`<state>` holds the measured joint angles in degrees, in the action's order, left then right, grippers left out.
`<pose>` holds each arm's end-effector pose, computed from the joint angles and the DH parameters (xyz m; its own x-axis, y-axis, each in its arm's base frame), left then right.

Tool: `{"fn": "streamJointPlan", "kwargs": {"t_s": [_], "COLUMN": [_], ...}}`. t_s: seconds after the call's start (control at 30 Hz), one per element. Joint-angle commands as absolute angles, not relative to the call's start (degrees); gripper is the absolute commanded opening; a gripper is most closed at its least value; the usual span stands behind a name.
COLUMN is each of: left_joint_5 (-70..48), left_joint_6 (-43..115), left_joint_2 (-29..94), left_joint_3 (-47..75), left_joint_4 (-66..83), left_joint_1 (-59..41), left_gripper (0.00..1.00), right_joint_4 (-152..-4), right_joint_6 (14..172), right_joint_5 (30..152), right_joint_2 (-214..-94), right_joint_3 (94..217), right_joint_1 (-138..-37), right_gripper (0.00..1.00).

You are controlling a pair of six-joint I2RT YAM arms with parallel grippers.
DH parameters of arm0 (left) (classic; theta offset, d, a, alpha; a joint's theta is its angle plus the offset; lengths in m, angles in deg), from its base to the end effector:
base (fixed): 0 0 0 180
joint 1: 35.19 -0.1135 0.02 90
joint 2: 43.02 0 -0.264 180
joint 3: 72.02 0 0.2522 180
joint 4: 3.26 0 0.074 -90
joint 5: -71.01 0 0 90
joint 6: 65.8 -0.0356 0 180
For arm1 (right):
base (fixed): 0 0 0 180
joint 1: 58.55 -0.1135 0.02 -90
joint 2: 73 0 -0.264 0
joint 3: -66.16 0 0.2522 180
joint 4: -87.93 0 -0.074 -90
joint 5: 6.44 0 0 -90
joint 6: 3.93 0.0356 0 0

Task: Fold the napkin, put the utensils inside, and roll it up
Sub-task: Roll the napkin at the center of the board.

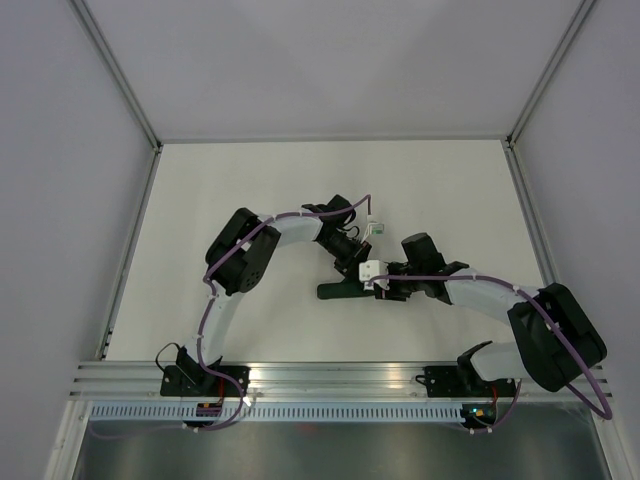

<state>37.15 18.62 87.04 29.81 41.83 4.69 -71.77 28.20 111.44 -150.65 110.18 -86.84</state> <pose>0.3180 -0.3042 0.1064 -0.6791 0.6380 -0.3630 0.6091 0.2137 -0.7638 0.1996 0.1263 0.1465 0.1815 -0.7524 -0.6332 -0.9545 0.0202 -0.2976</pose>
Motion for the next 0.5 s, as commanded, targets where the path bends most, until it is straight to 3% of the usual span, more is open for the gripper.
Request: {"fn": "streamJointPlan", "kwargs": {"t_s": [0.0,0.03,0.13,0.27,0.47], "left_joint_5": [29.96,30.05,29.44,27.85,26.89], "left_joint_6": [16.90,17.17,17.35,18.92,22.00], "left_joint_2": [89.78,89.43,87.24,83.46,79.94], "left_joint_3": [28.84,28.75,27.70,24.54,22.07], "left_joint_4": [43.99,43.55,41.01,35.64,30.90], "left_joint_1": [4.80,4.80,4.71,4.71,4.71], "left_gripper": [0.27,0.28,0.33,0.43,0.43], "right_joint_4": [-72.95,-72.87,-72.16,-70.67,-69.44], "right_joint_6": [28.23,28.41,28.41,27.97,27.53], "right_joint_5": [111.43,111.43,111.43,111.43,111.69], "right_joint_2": [-151.22,-151.22,-151.75,-152.37,-152.63], "right_joint_3": [111.29,111.29,111.47,111.91,112.35], "right_joint_1": [-87.02,-87.02,-86.94,-86.94,-86.94], "right_gripper": [0.49,0.42,0.32,0.29,0.26]}}
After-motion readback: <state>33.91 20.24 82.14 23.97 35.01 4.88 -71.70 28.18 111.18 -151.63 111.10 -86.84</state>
